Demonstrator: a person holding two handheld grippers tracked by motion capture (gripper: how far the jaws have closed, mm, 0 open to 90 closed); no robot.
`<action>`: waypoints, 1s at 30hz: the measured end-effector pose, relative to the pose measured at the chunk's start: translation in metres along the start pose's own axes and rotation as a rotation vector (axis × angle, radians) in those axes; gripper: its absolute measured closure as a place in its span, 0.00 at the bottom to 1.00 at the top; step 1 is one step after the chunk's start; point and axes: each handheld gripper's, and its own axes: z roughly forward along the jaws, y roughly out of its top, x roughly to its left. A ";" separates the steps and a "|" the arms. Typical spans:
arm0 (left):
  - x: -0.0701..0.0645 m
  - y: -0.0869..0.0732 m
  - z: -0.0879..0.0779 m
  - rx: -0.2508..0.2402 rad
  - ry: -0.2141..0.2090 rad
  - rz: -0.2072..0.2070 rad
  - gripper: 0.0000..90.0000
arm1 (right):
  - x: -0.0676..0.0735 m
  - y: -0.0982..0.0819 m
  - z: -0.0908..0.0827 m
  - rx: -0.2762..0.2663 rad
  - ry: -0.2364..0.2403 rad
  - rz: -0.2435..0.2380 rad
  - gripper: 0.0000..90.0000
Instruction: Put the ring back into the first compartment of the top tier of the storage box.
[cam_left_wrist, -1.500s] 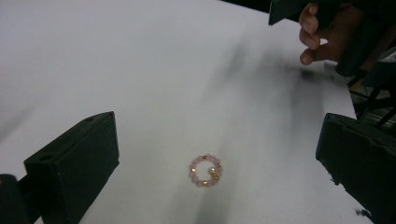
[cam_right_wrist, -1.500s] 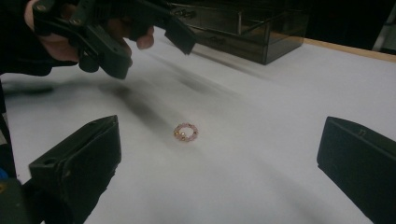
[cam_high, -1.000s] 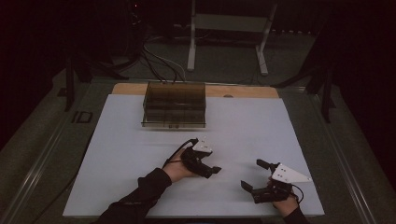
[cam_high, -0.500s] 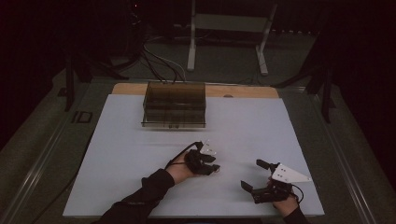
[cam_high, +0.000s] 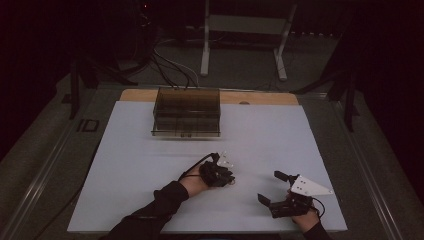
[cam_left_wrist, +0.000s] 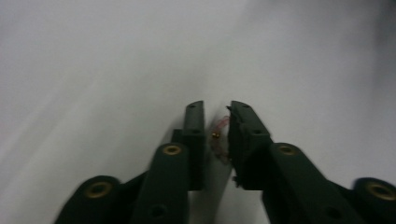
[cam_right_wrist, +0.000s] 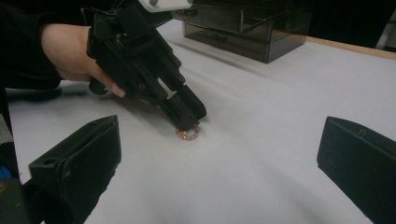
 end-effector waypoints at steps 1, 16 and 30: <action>-0.001 0.000 0.000 -0.001 0.004 0.011 0.93 | 0.000 0.000 0.000 -0.001 0.000 0.001 0.00; -0.004 0.005 -0.006 -0.018 -0.039 0.030 1.00 | 0.000 0.000 0.000 -0.002 -0.002 0.002 0.00; -0.001 0.011 -0.025 -0.045 -0.062 0.025 1.00 | 0.000 0.000 0.000 -0.002 -0.004 0.001 0.00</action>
